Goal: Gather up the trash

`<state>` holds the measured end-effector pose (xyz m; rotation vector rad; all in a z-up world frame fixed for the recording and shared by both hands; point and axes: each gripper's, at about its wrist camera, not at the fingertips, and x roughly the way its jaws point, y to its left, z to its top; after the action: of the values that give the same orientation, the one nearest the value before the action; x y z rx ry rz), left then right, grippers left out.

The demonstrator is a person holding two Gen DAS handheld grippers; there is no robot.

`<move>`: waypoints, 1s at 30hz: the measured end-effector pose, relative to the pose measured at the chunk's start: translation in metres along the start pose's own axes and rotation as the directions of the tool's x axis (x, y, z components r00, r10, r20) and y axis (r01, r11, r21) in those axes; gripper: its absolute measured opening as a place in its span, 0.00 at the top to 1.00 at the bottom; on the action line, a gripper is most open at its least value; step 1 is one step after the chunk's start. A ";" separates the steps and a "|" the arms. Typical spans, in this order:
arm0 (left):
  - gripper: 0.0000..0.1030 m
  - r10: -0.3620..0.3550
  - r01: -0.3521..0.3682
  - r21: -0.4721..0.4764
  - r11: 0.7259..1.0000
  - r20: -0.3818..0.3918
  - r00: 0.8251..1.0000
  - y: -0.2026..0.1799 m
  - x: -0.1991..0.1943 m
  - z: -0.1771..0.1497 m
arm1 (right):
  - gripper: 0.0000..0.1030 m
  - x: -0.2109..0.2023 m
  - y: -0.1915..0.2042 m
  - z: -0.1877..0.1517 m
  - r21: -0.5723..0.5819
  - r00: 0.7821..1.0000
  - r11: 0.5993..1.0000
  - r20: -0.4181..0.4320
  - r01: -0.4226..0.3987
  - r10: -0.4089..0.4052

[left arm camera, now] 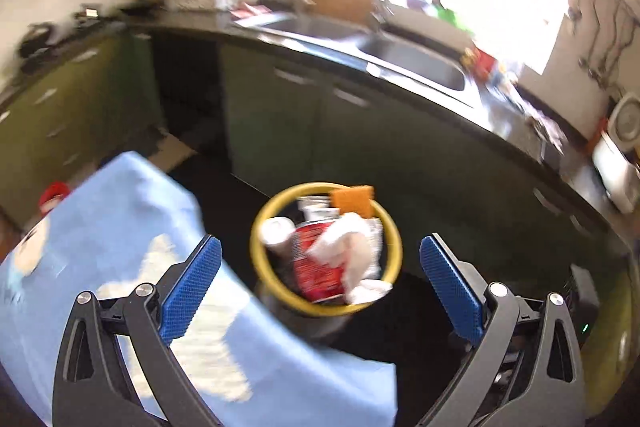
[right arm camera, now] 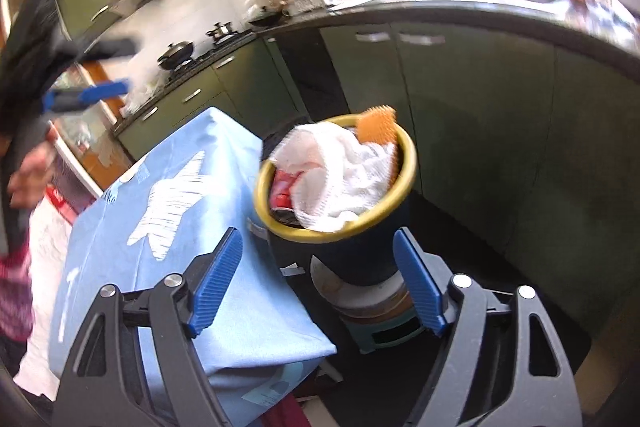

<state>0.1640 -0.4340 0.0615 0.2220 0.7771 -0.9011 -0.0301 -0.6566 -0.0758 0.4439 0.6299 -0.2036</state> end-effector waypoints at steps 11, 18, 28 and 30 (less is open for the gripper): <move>0.05 0.530 -0.483 -0.236 0.843 0.220 0.819 0.098 -0.198 -0.183 | 0.09 -0.019 0.117 0.001 -0.256 0.997 0.967 0.077 -0.010 0.031; 0.05 0.633 -0.545 -0.353 0.761 0.219 0.742 0.129 -0.257 -0.248 | 0.07 -0.033 0.165 -0.009 -0.328 0.994 0.944 0.109 0.015 0.022; 0.05 0.618 -0.513 -0.380 0.769 0.238 0.750 0.125 -0.269 -0.279 | 0.07 -0.058 0.179 -0.013 -0.348 0.988 0.937 0.150 0.035 0.019; 0.05 0.618 -0.514 -0.380 0.769 0.241 0.748 0.120 -0.268 -0.275 | 0.07 -0.060 0.178 -0.012 -0.347 0.988 0.937 0.154 0.035 0.020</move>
<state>0.0161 -0.0613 0.0338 0.0244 0.4447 -0.2108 -0.0281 -0.4898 0.0120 0.0807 0.5005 -0.1284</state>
